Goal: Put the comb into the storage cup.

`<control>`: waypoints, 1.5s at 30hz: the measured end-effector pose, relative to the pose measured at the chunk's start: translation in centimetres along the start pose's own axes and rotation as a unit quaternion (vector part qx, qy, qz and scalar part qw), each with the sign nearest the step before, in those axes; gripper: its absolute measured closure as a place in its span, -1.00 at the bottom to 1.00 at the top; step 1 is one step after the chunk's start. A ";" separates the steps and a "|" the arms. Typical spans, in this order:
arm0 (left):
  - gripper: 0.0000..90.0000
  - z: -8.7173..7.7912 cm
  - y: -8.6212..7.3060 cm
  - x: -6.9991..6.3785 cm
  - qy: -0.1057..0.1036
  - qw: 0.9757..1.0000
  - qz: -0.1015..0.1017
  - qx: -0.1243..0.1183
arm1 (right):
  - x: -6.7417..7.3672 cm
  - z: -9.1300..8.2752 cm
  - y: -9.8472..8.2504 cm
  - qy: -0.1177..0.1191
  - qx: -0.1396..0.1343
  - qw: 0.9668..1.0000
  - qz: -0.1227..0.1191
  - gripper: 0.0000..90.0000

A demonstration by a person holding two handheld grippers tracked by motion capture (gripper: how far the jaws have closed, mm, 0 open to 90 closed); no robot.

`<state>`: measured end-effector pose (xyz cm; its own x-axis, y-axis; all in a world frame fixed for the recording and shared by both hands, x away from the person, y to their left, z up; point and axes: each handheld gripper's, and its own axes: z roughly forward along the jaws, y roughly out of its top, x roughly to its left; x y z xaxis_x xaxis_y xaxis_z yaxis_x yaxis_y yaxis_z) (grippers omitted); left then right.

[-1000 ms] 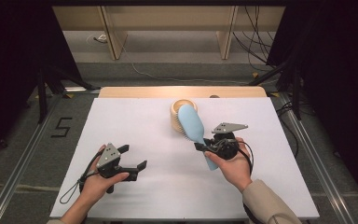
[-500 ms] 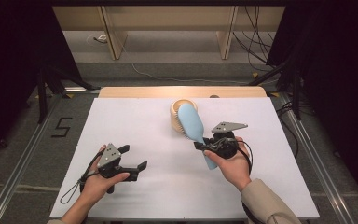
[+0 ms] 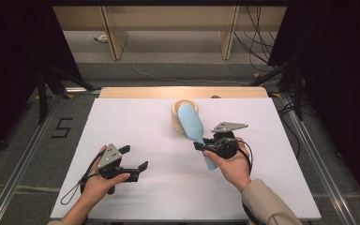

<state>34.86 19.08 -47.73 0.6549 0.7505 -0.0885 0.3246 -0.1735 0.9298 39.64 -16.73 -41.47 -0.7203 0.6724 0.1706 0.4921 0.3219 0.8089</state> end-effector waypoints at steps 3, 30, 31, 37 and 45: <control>-0.88 0.0 0.0 0.0 0.000 1.000 0.000 0.001 | 0.0 0.1 0.0 -0.001 -0.002 1.000 0.000 0.56; -0.87 0.1 0.0 -0.2 -0.003 1.000 0.001 0.002 | 0.3 0.5 0.4 -0.005 -0.008 1.000 0.003 0.56; -0.87 0.1 0.0 -0.2 -0.003 1.000 0.001 0.001 | 0.3 0.5 0.4 -0.004 -0.009 1.000 0.003 0.56; -0.87 0.2 0.0 -0.3 -0.004 1.000 0.001 0.003 | 0.3 0.5 0.5 -0.005 -0.011 1.000 0.005 0.56; -0.87 0.2 0.0 -0.4 -0.005 1.000 0.002 0.003 | 0.4 0.7 0.6 -0.004 -0.011 1.000 0.006 0.56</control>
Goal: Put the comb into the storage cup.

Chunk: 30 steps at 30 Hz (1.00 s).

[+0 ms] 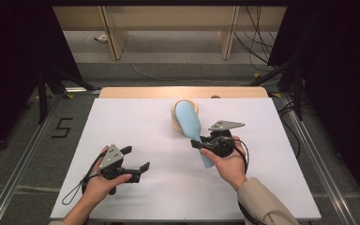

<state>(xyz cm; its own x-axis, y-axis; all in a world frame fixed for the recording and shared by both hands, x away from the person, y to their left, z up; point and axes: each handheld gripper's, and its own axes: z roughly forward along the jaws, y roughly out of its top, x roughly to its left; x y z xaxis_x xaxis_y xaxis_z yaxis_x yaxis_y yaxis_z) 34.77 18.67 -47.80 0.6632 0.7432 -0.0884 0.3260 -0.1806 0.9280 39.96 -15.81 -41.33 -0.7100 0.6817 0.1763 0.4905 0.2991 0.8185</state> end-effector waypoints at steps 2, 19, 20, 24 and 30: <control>-0.87 0.0 0.0 0.0 0.000 1.000 0.000 0.000 | 0.0 0.1 0.0 0.001 -0.001 1.000 0.000 0.56; -0.87 0.1 0.0 -0.1 -0.002 1.000 0.000 0.001 | 0.1 0.5 0.0 -0.003 -0.004 1.000 0.004 0.56; -0.87 0.1 0.0 -0.1 -0.002 1.000 0.001 0.001 | 0.1 0.5 0.0 -0.003 -0.005 1.000 0.004 0.56; -0.87 0.1 0.0 -0.1 -0.002 1.000 0.001 0.001 | 0.1 0.6 0.0 -0.005 -0.007 1.000 0.006 0.56; -0.87 0.2 0.0 -0.2 -0.003 1.000 0.001 0.002 | 0.2 0.7 0.0 -0.005 -0.008 1.000 0.008 0.56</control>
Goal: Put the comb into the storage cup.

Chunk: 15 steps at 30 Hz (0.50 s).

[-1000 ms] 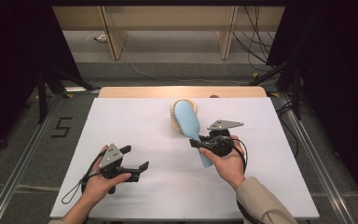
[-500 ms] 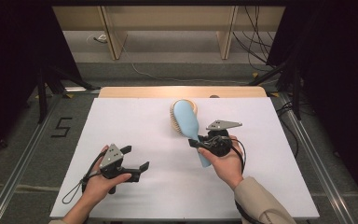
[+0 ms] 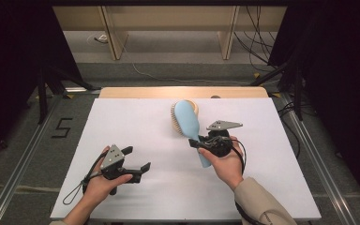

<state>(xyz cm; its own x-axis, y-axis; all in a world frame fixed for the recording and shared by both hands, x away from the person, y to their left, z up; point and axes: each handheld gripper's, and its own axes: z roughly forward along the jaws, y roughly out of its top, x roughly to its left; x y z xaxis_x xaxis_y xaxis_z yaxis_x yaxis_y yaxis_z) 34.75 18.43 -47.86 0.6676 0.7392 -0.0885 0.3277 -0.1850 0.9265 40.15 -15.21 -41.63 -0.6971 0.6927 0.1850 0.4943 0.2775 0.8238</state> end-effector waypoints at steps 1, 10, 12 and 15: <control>-0.87 0.0 0.0 0.0 0.000 1.000 0.000 0.000 | 0.0 0.0 0.0 -0.001 -0.001 1.000 0.000 0.56; -0.87 0.1 0.1 -0.3 -0.004 1.000 0.001 -0.002 | 0.1 0.1 0.1 -0.002 -0.002 1.000 0.000 0.56; -0.87 0.1 0.1 -0.4 -0.005 1.000 0.001 -0.001 | 0.1 0.2 0.1 -0.002 -0.002 1.000 0.001 0.56; -0.87 0.2 0.2 -0.5 -0.006 1.000 0.000 -0.001 | 0.2 0.2 0.1 -0.002 -0.002 1.000 0.001 0.56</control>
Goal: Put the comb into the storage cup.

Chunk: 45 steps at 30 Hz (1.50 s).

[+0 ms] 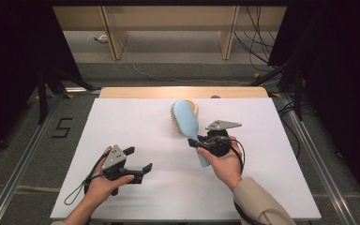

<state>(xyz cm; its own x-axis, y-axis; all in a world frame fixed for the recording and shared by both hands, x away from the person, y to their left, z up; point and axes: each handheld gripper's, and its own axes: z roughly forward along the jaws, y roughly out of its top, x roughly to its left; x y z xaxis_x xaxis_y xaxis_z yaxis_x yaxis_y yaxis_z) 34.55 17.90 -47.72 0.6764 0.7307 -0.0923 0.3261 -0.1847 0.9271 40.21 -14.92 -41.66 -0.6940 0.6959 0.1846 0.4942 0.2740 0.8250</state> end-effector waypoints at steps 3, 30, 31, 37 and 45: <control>-0.87 0.0 0.1 -0.1 0.000 1.000 0.001 -0.001 | 0.1 0.0 0.0 0.000 -0.001 1.000 -0.001 0.56; -0.86 2.1 1.0 -4.1 -0.045 0.999 0.021 0.013 | 0.7 0.1 0.5 0.000 0.000 1.000 -0.009 0.56; -0.86 2.2 1.1 -4.1 -0.046 0.999 0.021 0.013 | 0.8 0.2 0.5 0.000 0.000 1.000 -0.008 0.56; -0.85 2.7 1.2 -4.6 -0.052 0.998 0.017 0.015 | 0.7 0.3 0.4 0.000 -0.001 1.000 -0.004 0.56; -0.85 3.6 1.6 -5.5 -0.073 0.997 0.019 0.015 | 0.8 0.3 0.5 0.000 -0.002 1.000 0.000 0.56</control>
<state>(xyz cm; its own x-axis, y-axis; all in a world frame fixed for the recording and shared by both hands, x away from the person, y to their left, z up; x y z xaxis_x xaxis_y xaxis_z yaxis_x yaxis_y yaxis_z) 33.71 11.19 -47.03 0.7768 0.6198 -0.1116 0.3167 -0.2313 0.9199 40.00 -14.04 -41.25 -0.6942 0.6960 0.1835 0.4910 0.2714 0.8278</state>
